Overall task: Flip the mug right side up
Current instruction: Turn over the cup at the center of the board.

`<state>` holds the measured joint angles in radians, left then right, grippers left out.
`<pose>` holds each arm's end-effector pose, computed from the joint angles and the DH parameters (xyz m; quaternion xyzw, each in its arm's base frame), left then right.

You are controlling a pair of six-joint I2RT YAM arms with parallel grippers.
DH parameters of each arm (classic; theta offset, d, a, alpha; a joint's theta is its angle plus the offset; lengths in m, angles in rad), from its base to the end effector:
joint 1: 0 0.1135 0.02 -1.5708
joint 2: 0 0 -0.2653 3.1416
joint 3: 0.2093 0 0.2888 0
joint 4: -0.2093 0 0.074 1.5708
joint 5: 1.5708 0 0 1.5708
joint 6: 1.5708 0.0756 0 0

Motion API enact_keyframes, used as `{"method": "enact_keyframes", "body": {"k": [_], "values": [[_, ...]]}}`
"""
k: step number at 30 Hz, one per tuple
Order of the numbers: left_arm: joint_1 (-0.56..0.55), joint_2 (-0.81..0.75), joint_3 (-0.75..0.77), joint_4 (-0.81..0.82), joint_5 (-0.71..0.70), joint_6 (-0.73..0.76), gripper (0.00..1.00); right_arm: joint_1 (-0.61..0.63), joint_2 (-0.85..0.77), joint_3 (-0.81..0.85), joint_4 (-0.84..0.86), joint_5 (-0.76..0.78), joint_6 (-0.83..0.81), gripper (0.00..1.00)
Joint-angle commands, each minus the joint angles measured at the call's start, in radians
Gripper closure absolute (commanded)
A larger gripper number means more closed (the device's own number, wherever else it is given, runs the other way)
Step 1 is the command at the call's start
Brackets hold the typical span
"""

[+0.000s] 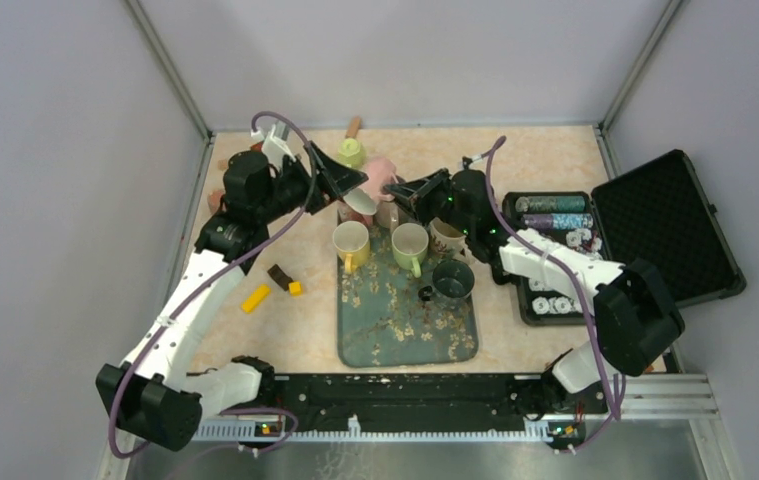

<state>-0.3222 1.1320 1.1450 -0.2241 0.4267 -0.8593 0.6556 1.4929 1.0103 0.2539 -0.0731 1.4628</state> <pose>0.3018 -0.1337 0.3874 -0.0733 0.7681 -0.4790 0.4186 0.3319 0.2622 0.2662 0.2865 0.7287 0.5558 0.2793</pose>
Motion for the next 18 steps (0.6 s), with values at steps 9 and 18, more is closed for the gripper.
{"method": "enact_keyframes", "body": {"k": [9, 18], "values": [[-0.017, 0.025, -0.119, 0.192, 0.139, -0.266, 0.27, -0.005, -0.066, -0.104, 0.532, 0.048, 0.215, 1.00], [-0.044, 0.101, -0.087, 0.251, 0.097, -0.285, 0.30, 0.018, -0.004, -0.094, 0.638, 0.052, 0.262, 1.00]]}}
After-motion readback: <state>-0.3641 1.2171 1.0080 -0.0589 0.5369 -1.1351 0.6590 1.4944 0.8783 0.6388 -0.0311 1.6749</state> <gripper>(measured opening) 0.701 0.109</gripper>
